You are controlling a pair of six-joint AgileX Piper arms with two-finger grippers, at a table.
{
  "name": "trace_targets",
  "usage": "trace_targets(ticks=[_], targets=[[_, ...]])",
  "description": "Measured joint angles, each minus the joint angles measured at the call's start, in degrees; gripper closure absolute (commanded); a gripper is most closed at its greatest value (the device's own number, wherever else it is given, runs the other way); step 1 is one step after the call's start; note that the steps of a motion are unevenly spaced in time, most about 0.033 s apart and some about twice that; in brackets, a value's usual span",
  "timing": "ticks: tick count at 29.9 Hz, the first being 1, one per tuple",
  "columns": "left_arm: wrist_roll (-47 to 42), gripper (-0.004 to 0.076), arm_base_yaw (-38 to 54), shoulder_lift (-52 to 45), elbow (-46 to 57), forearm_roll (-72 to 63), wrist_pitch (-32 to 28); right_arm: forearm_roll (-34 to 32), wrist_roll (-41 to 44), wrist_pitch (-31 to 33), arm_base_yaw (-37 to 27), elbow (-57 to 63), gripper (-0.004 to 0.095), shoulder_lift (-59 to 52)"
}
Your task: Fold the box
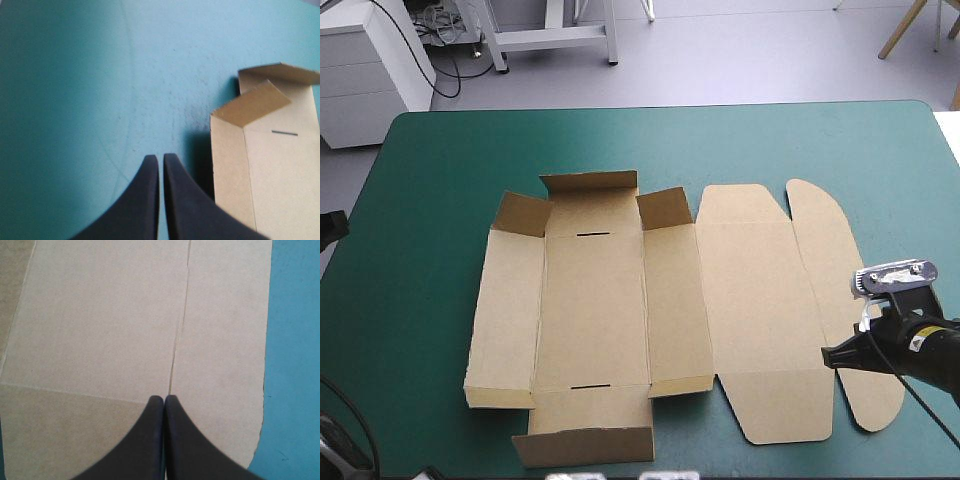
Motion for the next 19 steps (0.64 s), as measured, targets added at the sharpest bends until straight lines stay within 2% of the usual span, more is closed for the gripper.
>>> trace_targets(ticks=[7,9,13,17,19], targets=[[-1.3,0.0705,4.1,0.0,-0.1,1.9,0.1,0.0,0.0,-2.9,0.0,0.0,0.0927,0.0],[-3.0,0.0671,4.1,0.0,-0.1,2.8,0.3,0.0,0.0,-3.4,0.0,0.0,0.0927,0.0],[-4.2,0.0469,4.1,0.8,-0.1,3.2,0.3,0.0,0.0,-3.7,0.0,0.0,0.0927,0.0],[-4.4,0.019,3.8,1.2,-0.1,3.2,0.3,0.0,0.0,-3.7,0.0,0.0,0.0927,0.0],[-4.8,0.0123,3.3,1.2,-0.1,3.2,0.3,0.0,0.0,-3.7,0.0,0.0,0.0927,0.0]])
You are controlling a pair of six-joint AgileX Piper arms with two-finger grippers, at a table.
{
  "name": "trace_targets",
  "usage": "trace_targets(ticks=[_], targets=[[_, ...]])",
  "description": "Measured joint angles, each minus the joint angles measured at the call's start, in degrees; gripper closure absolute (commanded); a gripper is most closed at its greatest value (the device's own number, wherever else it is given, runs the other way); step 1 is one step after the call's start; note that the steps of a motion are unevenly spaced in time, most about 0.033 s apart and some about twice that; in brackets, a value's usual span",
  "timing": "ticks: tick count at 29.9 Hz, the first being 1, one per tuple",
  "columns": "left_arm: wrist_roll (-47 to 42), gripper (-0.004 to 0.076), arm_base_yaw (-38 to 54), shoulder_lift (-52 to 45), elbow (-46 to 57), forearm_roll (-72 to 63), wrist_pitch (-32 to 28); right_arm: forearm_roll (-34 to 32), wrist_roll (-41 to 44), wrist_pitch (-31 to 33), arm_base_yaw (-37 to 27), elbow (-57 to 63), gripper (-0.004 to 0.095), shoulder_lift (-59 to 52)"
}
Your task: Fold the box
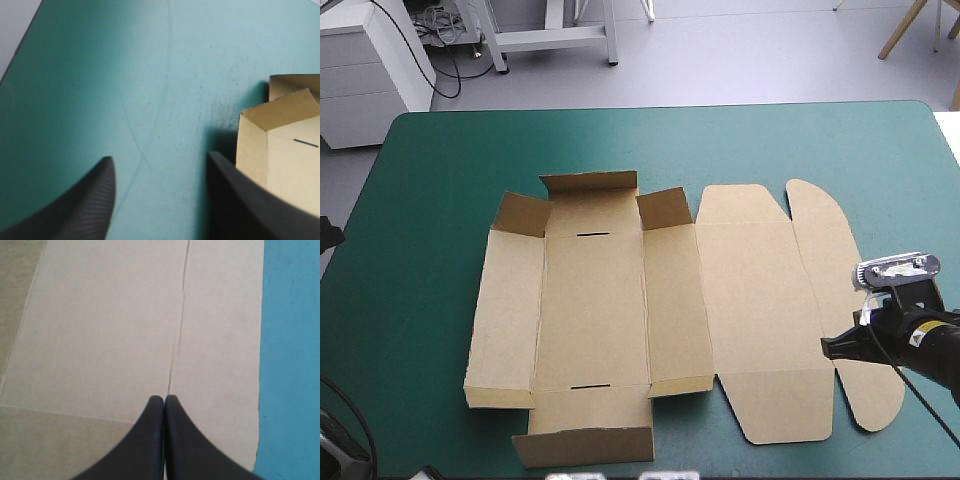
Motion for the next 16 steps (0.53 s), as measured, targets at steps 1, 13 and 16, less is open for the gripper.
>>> trace_targets(ticks=[1,13,16], targets=[[-0.2,0.0109,-0.3,0.0,0.0,0.0,0.0,0.0,0.0,0.0,0.0,0.0,0.0927,0.0],[-0.9,0.0108,-10.0,2.1,4.4,1.2,-0.1,0.0,0.0,-1.7,0.0,0.0,0.0927,0.0],[-0.7,0.0108,-12.1,3.1,8.6,1.6,-0.3,0.0,0.0,-1.8,0.0,0.0,0.0928,0.0]])
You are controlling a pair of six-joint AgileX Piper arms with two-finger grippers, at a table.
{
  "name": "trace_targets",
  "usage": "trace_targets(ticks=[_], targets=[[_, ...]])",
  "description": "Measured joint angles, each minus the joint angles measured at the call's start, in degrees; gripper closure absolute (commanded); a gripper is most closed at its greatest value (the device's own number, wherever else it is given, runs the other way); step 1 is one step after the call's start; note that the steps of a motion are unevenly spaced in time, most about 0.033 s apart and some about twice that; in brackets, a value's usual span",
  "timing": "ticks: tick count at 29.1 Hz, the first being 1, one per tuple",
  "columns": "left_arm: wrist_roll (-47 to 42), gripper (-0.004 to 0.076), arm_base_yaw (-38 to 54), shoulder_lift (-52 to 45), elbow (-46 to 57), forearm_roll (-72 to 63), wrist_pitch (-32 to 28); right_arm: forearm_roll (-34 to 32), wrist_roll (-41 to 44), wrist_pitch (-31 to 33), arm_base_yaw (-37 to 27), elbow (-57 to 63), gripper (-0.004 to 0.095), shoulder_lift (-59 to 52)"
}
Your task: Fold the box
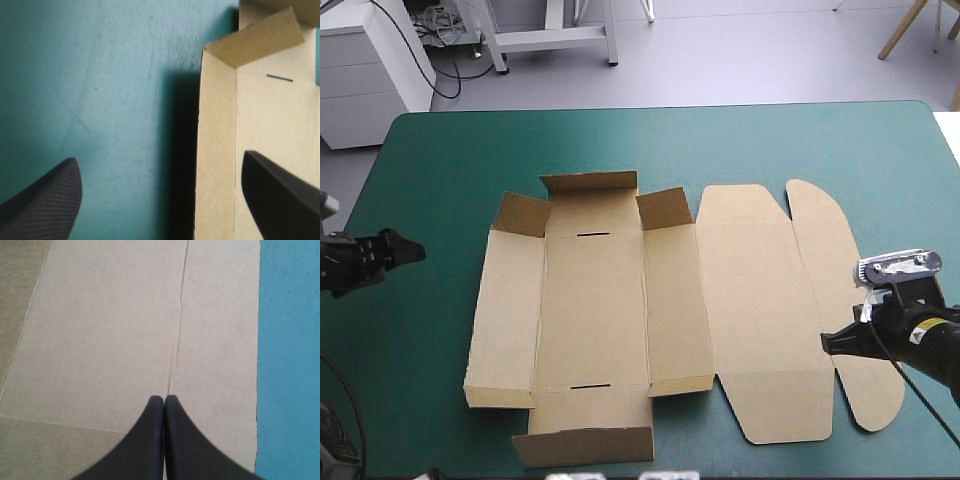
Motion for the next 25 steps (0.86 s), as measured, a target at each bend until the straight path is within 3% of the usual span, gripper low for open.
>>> trace_targets(ticks=[18,25], targets=[[8.5,0.0108,-1.9,1.8,18.7,-0.3,-1.4,0.0,0.0,-0.4,0.0,0.0,0.0927,0.0],[9.0,0.0108,-9.5,1.8,22.0,-0.6,-1.8,0.1,0.0,-0.8,0.0,0.0,0.0927,0.0]])
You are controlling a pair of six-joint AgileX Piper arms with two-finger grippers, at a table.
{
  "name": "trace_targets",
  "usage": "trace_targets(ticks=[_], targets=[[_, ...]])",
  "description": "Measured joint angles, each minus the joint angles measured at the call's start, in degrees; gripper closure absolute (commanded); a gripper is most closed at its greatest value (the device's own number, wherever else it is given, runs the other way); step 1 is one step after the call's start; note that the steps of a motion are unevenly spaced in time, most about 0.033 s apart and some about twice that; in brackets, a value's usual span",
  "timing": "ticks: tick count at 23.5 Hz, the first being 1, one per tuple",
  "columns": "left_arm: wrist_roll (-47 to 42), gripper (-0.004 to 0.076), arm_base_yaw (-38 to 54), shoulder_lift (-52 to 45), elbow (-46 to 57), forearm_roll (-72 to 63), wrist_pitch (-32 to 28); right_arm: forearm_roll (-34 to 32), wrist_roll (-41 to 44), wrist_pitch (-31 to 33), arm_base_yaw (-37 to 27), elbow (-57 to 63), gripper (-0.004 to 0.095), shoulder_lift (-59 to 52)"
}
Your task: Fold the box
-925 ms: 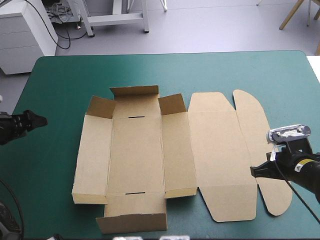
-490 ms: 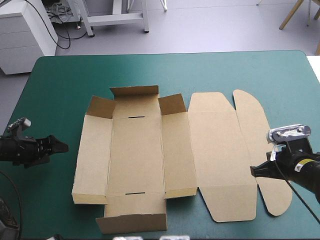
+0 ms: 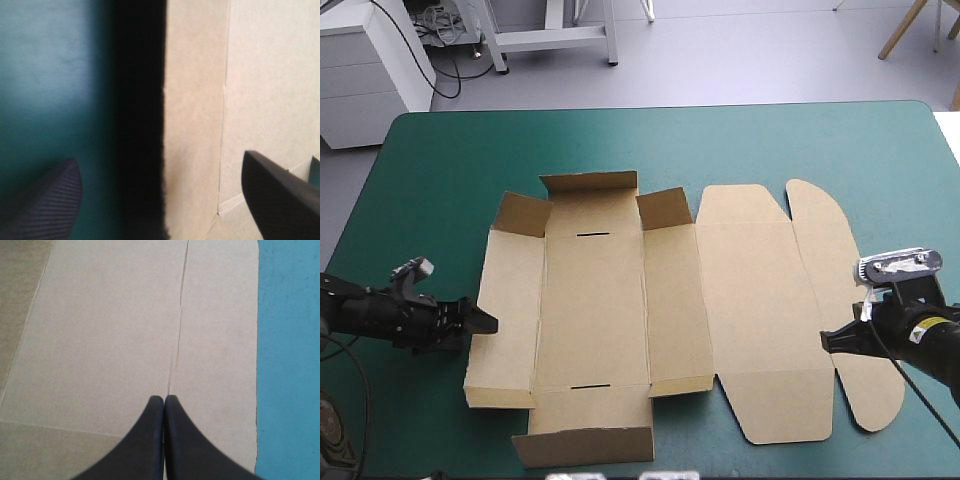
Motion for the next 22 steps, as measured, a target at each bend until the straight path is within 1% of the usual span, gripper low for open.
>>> trace_targets(ticks=[7,10,11,12,13,14,17,22], targets=[[-4.9,0.011,-13.2,0.0,1.5,-0.6,-0.2,0.1,0.0,0.0,0.0,0.0,0.0927,0.0],[-6.3,0.0122,-16.0,0.0,1.5,-0.6,-0.7,0.2,0.0,0.0,0.0,0.0,0.0927,0.0],[-7.5,0.0142,-16.9,0.0,1.5,-0.6,-1.7,0.2,0.0,0.0,0.0,0.0,0.0927,0.0],[-9.2,0.0166,-17.6,0.0,1.5,-0.8,-3.5,0.2,0.0,0.0,0.0,0.0,0.0927,0.0],[-10.5,0.0212,-17.8,0.0,1.6,-1.0,-4.8,0.2,0.0,0.0,0.0,0.0,0.0927,0.0],[-11.7,0.0241,-17.8,0.0,1.6,-1.0,-5.8,0.3,0.0,0.0,0.0,0.0,0.0927,0.0],[-12.3,0.0378,-17.8,0.0,1.6,-1.0,-7.0,0.3,0.0,0.0,0.0,0.0,0.0927,0.0],[-12.5,0.0612,-17.8,0.0,1.6,-1.0,-7.2,0.3,0.0,0.0,0.0,0.0,0.0927,0.0]])
